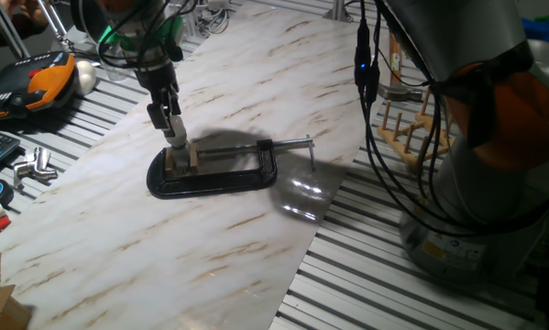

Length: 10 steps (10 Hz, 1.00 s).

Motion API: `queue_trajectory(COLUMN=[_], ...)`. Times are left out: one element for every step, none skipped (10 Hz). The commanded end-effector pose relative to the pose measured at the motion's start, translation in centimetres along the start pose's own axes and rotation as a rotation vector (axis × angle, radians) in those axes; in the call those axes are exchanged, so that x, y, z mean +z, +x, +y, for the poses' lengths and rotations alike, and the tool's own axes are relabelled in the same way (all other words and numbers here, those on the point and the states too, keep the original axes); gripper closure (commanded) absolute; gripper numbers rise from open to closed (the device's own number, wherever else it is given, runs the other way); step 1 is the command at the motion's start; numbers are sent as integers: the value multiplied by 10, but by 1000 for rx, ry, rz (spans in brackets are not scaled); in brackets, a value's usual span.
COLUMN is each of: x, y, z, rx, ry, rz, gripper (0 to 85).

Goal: Take out the light bulb by rotating it

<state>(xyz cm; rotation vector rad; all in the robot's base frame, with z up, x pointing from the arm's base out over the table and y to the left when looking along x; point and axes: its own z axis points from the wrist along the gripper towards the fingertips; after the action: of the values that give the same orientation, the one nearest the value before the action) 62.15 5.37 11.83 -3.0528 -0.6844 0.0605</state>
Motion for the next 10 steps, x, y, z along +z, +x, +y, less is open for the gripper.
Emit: queue_trajectory(x=[0, 0, 0, 0, 0, 0, 0, 0, -1, -2], y=[0, 0, 0, 0, 0, 0, 0, 0, -1, -1], z=[0, 0, 0, 0, 0, 0, 0, 0, 0, 0], rx=[-6, -12, -17, -24, -29, -38, -47, -61, -84, -102], ry=[-2, -4, -8, -10, -10, -11, -12, -16, -26, -38], rz=[0, 4, 8, 12, 12, 14, 16, 20, 28, 38], gripper=[170, 170, 170, 340, 340, 340, 340, 510, 510, 680])
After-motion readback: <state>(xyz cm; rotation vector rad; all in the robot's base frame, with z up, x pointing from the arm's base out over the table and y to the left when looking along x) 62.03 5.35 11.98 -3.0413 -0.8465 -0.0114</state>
